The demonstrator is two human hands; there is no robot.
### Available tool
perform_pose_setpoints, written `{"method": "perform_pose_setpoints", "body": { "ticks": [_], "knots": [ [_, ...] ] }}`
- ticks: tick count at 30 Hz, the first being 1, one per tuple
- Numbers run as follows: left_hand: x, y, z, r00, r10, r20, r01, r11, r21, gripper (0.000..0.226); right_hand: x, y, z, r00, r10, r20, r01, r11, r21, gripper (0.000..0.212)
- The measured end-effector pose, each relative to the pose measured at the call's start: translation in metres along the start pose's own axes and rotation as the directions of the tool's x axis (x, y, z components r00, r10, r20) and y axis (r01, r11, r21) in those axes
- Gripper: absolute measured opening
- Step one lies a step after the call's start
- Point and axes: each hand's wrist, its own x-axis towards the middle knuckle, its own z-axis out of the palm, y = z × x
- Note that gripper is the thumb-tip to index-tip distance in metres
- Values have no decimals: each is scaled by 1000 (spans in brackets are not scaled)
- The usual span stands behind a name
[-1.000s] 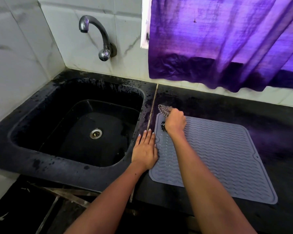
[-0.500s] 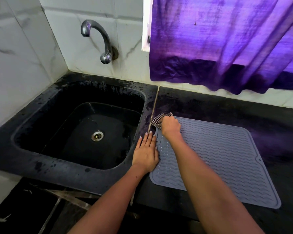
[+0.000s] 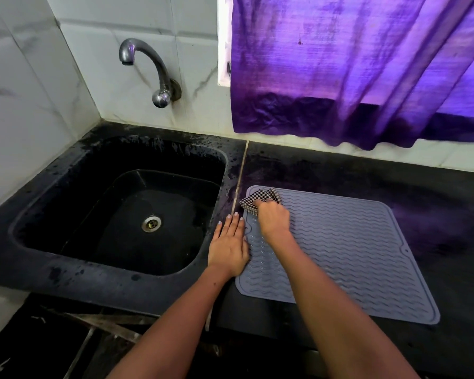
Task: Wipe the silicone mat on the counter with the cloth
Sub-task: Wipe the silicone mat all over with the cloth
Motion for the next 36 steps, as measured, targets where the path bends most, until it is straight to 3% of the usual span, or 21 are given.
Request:
{"method": "perform_pose_setpoints", "body": {
  "ticks": [3,5,8,12,15,17,19,21,23,27,30,33,36],
  "knots": [
    [-1,-1,1,1000,2,-6,-2,1000,-1,55,6,7,-8,995,87,53,-95,978,185,50],
    [0,-2,1,1000,6,7,-5,1000,-7,54,8,15,-16,978,205,42,-203,885,419,47],
    [4,2,-5,999,-30,-24,26,991,-128,51,6,27,-25,934,354,55,-278,622,732,37],
    [15,24,-32,922,-223,-317,41,869,-492,29,2,36,-36,862,443,245,-338,144,930,28],
    [28,46,-54,912,-324,-251,73,731,-678,32,-3,39,-43,863,407,299,-336,21,941,26],
    [40,57,-61,921,-381,-84,158,562,-812,35,-6,38,-47,879,368,305,-329,4,944,21],
    [50,65,-67,908,-377,183,269,190,-944,34,-10,35,-50,893,321,315,-332,0,943,14],
    [55,68,-71,876,-329,354,320,-153,-935,29,-11,32,-49,903,262,341,-347,-25,938,7],
    [57,66,-75,838,-352,418,319,-305,-897,18,-13,30,-48,906,212,367,-369,-34,929,4],
    [54,60,-78,831,-296,471,331,-418,-846,16,-19,34,-45,917,109,384,-387,10,922,5],
    [50,59,-76,842,-195,503,379,-449,-809,40,-25,41,-41,881,-66,468,-473,-104,875,13],
    [51,62,-72,849,-139,510,422,-403,-812,36,-34,46,-34,823,-217,525,-558,-139,818,19],
    [53,63,-69,846,-241,476,422,-244,-873,33,-36,51,-25,818,-211,535,-572,-195,797,20]
  ]
}}
